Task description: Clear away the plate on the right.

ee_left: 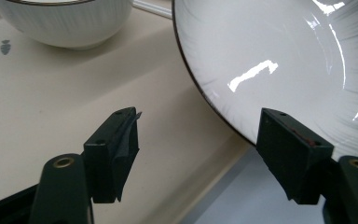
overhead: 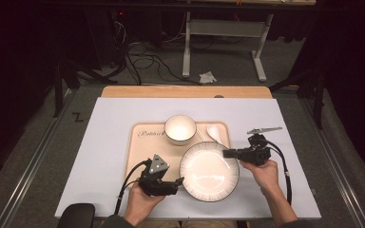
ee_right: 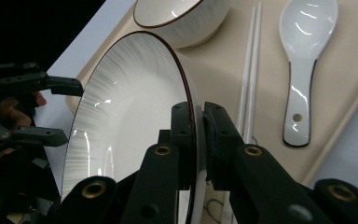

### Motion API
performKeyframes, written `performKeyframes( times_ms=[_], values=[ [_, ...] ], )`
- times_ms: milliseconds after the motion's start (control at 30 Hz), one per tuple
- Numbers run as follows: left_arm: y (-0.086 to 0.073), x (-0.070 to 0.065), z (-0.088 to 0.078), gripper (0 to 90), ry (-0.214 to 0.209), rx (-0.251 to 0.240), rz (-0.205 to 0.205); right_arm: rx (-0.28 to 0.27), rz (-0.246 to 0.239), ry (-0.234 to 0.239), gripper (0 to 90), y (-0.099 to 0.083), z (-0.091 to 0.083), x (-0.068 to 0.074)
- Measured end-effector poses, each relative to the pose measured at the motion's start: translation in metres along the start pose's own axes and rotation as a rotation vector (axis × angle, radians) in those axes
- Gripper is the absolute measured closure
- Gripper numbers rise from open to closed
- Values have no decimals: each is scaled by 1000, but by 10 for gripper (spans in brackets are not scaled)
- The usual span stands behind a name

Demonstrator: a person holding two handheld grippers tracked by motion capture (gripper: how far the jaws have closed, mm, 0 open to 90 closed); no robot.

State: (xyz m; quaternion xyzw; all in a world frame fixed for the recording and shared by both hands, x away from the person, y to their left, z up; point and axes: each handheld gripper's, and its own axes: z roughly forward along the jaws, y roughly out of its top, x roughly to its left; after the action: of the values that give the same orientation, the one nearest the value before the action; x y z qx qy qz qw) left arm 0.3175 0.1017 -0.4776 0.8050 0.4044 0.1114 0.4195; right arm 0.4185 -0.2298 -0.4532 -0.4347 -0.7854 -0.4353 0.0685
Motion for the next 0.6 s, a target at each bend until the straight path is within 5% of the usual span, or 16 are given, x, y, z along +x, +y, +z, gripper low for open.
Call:
performKeyframes(
  times_ms=[600],
  values=[
    [16, -1, 24, 582, -74, 33, -35, -28, -1, -22, 844, -14, -11, 15]
  ],
)
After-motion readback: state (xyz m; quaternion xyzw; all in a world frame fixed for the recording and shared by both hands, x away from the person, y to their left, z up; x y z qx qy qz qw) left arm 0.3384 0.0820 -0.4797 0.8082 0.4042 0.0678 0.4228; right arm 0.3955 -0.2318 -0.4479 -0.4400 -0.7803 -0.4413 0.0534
